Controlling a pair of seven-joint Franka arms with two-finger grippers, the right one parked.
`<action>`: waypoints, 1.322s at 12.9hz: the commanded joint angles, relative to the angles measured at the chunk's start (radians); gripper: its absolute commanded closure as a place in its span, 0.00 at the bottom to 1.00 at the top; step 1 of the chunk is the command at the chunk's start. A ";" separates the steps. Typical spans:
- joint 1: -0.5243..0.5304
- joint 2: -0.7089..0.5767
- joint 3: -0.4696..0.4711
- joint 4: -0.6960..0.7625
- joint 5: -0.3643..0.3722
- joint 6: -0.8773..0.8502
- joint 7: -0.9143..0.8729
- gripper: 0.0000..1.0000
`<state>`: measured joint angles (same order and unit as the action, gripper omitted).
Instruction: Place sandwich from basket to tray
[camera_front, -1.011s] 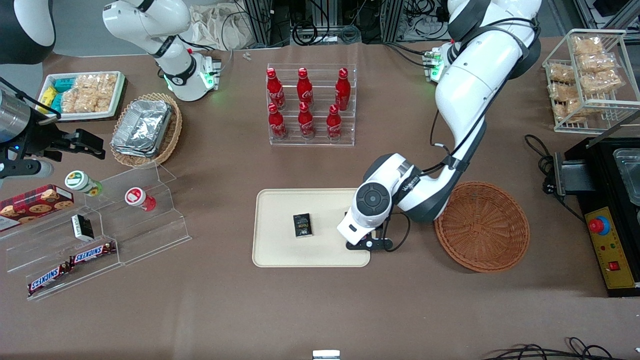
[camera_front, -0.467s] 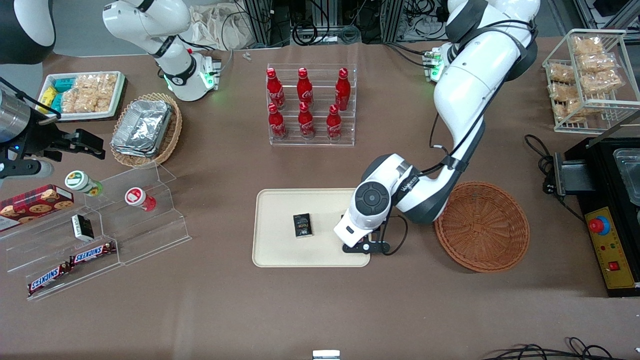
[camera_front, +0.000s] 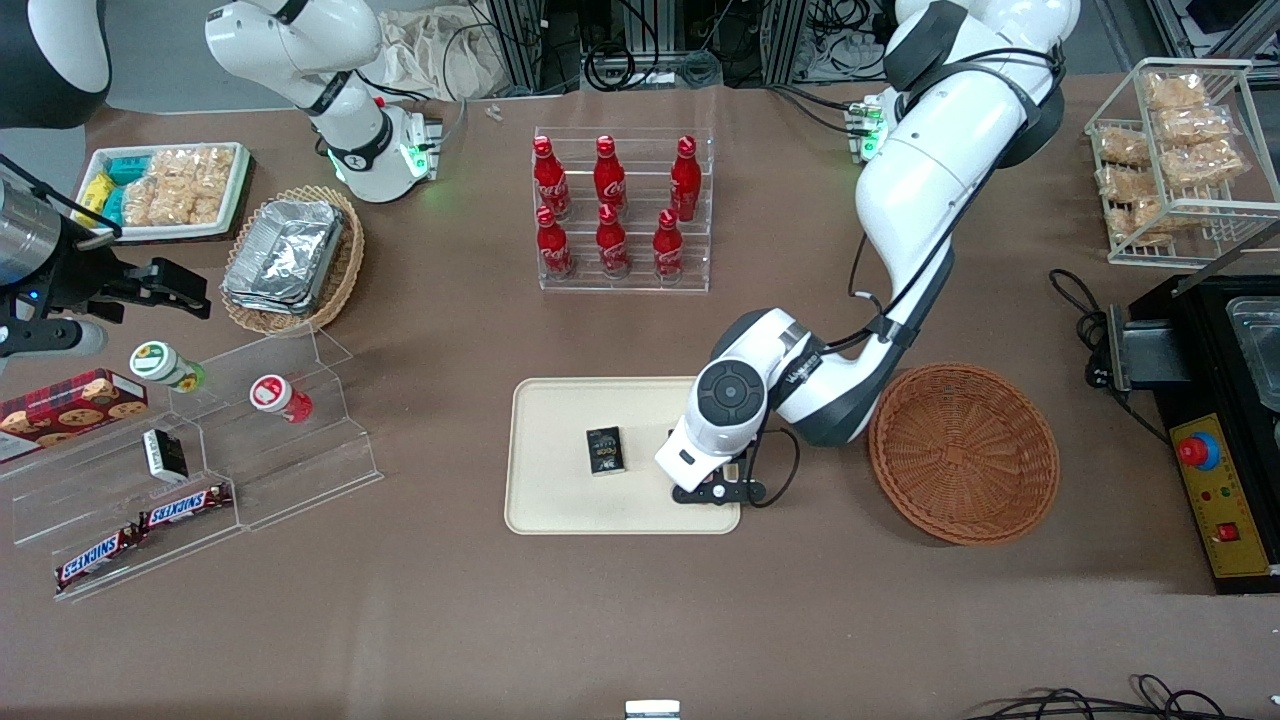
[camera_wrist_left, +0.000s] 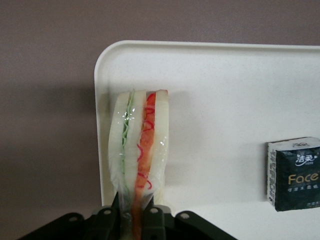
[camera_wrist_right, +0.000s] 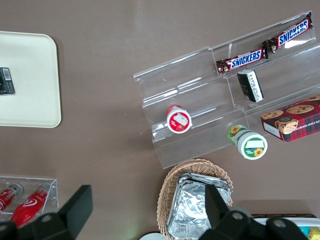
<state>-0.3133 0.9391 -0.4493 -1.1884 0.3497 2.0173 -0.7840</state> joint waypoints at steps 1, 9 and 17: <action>-0.003 0.004 0.000 0.038 0.012 -0.022 -0.028 0.00; 0.231 -0.355 -0.002 -0.122 0.015 -0.244 0.119 0.00; 0.581 -0.830 0.000 -0.511 -0.260 -0.246 0.273 0.02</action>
<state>0.1987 0.2320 -0.4433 -1.5913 0.1757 1.7590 -0.5137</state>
